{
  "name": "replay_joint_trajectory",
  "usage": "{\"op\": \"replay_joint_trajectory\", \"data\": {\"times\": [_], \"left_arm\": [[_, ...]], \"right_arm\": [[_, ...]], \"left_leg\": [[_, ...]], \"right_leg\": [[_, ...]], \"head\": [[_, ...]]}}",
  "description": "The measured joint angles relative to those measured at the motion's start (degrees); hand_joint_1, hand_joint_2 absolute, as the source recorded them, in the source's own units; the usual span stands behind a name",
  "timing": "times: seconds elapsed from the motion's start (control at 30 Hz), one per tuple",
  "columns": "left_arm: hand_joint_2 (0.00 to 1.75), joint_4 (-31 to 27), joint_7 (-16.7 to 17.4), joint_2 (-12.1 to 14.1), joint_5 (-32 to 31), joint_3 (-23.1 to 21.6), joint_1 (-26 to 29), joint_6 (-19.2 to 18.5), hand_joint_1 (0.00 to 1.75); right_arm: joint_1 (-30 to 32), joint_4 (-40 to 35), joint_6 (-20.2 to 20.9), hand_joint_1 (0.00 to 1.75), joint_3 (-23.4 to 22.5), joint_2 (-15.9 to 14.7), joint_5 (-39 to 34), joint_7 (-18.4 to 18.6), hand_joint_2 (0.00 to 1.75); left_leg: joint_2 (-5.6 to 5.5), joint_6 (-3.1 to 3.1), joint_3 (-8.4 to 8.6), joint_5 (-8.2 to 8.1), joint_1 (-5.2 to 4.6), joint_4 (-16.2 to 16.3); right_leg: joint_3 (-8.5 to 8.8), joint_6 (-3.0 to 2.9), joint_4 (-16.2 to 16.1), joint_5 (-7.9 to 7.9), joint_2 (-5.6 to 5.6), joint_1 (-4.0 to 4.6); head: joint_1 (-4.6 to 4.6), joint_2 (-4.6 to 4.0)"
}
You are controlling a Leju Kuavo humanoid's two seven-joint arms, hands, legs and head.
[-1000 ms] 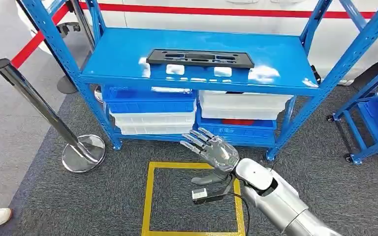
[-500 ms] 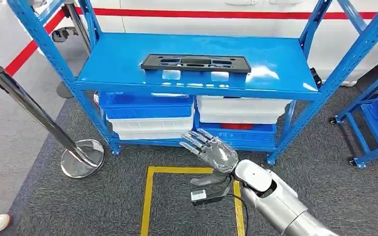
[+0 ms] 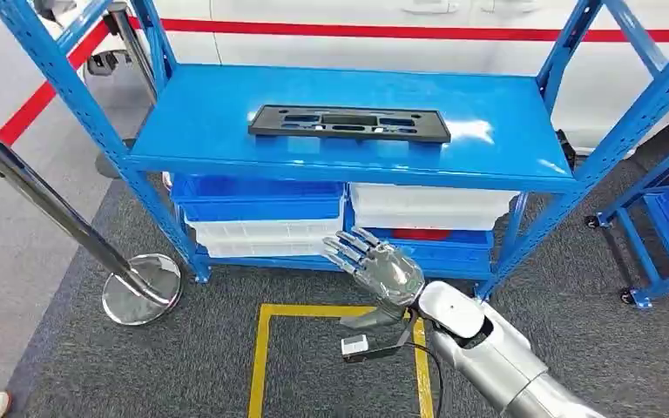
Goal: Take the parts from the cabinet and place them on the table.
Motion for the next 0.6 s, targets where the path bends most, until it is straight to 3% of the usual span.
{"op": "replay_joint_trajectory", "data": {"times": [0.07, 0.17, 0.2, 0.23, 0.27, 0.3, 0.33, 0.37, 0.4, 0.43, 0.47, 0.5, 0.53, 0.57, 0.6], "left_arm": [[0.00, 0.00, -0.13, -0.02, 0.09, 0.02, 0.07, 0.00, 0.00], [0.00, 0.00, -0.61, -0.09, 0.06, 0.00, -0.11, -0.18, 0.00], [0.00, 0.00, -0.68, -0.09, 0.07, 0.00, 0.03, -0.30, 0.00], [0.00, 0.00, -0.68, -0.07, 0.06, 0.02, 0.27, -0.35, 0.00], [0.00, 0.00, -0.68, -0.09, 0.07, 0.02, 0.50, -0.50, 0.00], [0.00, 0.00, -0.68, -0.09, 0.06, 0.02, 0.58, -0.52, 0.00], [0.00, 0.00, -0.68, -0.09, 0.07, 0.00, 0.60, -0.57, 0.00], [0.00, 0.24, -0.68, -0.09, 0.09, 0.02, 0.70, -0.63, 0.00], [0.00, 0.28, -0.68, -0.09, 0.07, 0.02, 0.53, -0.63, 0.00], [0.00, 0.26, -0.59, -0.04, 0.09, 0.02, 0.28, -0.59, 0.00], [0.00, 0.28, -0.61, -0.02, 0.06, 0.02, 0.22, -0.52, 0.00], [0.00, 0.28, -0.63, -0.04, 0.07, 0.02, 0.03, -0.52, 0.00], [0.00, 0.26, -0.66, -0.04, -0.04, 0.00, -0.18, -0.57, 0.00], [0.00, 0.28, -0.68, -0.04, -0.11, 0.00, -0.30, -0.57, 0.00], [0.00, 0.28, -0.68, -0.06, -0.13, 0.00, -0.42, -0.59, 0.00]], "right_arm": [[-0.34, 0.02, -0.02, 0.00, -0.02, 0.00, -0.04, 0.00, 0.00], [-0.62, 0.37, -0.02, 0.00, 0.02, 0.44, -0.18, -0.33, 0.00], [-0.49, 0.57, -0.02, 0.00, 0.04, 0.59, -0.26, -0.48, 0.00], [-0.46, 0.77, -0.04, 0.00, 0.07, 0.61, -0.33, -0.52, 0.00], [-0.50, 0.98, -0.07, 0.00, 0.09, 0.59, -0.48, -0.66, 0.00], [-0.53, 1.18, -0.07, 0.00, 0.09, 0.61, -0.61, -0.72, 0.00], [-0.53, 1.31, -0.09, 0.00, 0.09, 0.61, -0.76, -0.81, 0.00], [-0.49, 1.68, -0.11, 0.00, 0.22, 0.61, -0.85, -0.92, 0.00], [-0.61, 1.95, -0.09, 0.00, 0.39, 0.61, -0.92, -0.98, 0.00], [-0.60, 1.95, -0.18, 0.00, 0.44, 0.72, -1.03, -0.98, 0.00], [-0.72, 1.88, -0.24, 0.00, 0.44, 0.72, -1.07, -1.07, 0.00], [-1.24, 1.90, -0.26, 0.00, 0.44, 0.72, -1.09, -1.07, 0.00], [-1.56, 1.88, -0.31, 0.00, 0.44, 0.66, -1.16, -1.07, 0.00], [-1.70, 1.90, -0.37, 0.00, 0.44, 0.13, -1.25, -0.96, 0.00], [-1.74, 1.90, -0.37, 0.00, 0.48, -0.02, -1.22, -1.01, 0.00]], "left_leg": [[-0.20, 0.47, 2.13, -0.70, 0.39, -1.25], [-0.41, 0.45, 3.86, -2.30, 0.43, -1.33], [-0.48, 0.41, 4.69, -2.93, 0.44, -1.32], [-0.55, 0.30, 5.70, -3.64, 0.47, -1.32], [-0.57, 0.12, 6.97, -4.56, 0.49, -1.31], [-0.56, -0.13, 8.36, -5.50, 0.53, -1.31], [-0.50, -0.32, 9.41, -6.43, 0.54, -1.34], [-0.46, -0.60, 10.23, -7.36, 0.40, -0.96], [-0.65, -0.99, 10.28, -7.98, 0.37, -1.32], [-0.45, -1.37, 10.58, -8.76, 0.45, -1.77], [-0.25, -1.78, 11.82, -8.41, 0.50, -1.52], [-0.15, -2.11, 11.30, -7.29, 0.50, -0.27], [-0.02, -2.44, 10.13, -6.40, 0.65, 2.59], [0.07, -2.86, 7.38, -4.39, 0.79, 7.68], [0.13, -3.10, 4.27, -4.31, 0.81, 12.16]], "right_leg": [[-2.11, 0.43, 3.98, -0.22, 0.05, -0.19], [-10.54, 0.73, 15.21, -4.15, 0.06, -0.38], [-12.45, 1.02, 16.68, -4.72, 0.05, -0.44], [-13.24, 1.20, 15.95, -4.45, 0.03, -0.53], [-13.04, 1.18, 12.88, -3.05, -0.01, -0.62], [-12.01, 0.88, 8.26, -0.20, -0.09, -0.62], [-11.21, 0.65, 3.68, 4.24, -0.30, -0.59], [-11.61, 0.21, -0.49, 10.43, -0.97, -0.39], [-11.26, -0.10, 0.18, 8.75, -0.90, 0.05], [-10.95, -0.40, 0.23, 8.55, -0.60, 0.30], [-10.36, -0.95, -0.23, 7.60, -0.45, 0.17], [-9.62, -1.37, -0.30, 6.85, -0.45, 0.27], [-8.32, -1.82, -0.67, 6.41, -0.21, -0.05], [-7.05, -2.12, -0.90, 5.44, -0.37, 0.04], [-6.15, -2.34, -0.96, 4.55, -0.49, 0.11]], "head": [[0.06, 0.00], [0.07, 0.00], [0.07, 0.00], [0.07, -0.02], [0.07, 0.00], [0.07, 0.00], [0.07, 0.00], [0.07, -0.02], [0.15, 0.00], [0.15, 0.00], [0.13, 0.00], [0.17, 0.00], [0.13, 0.00], [0.15, 0.00], [0.13, 0.00]]}}
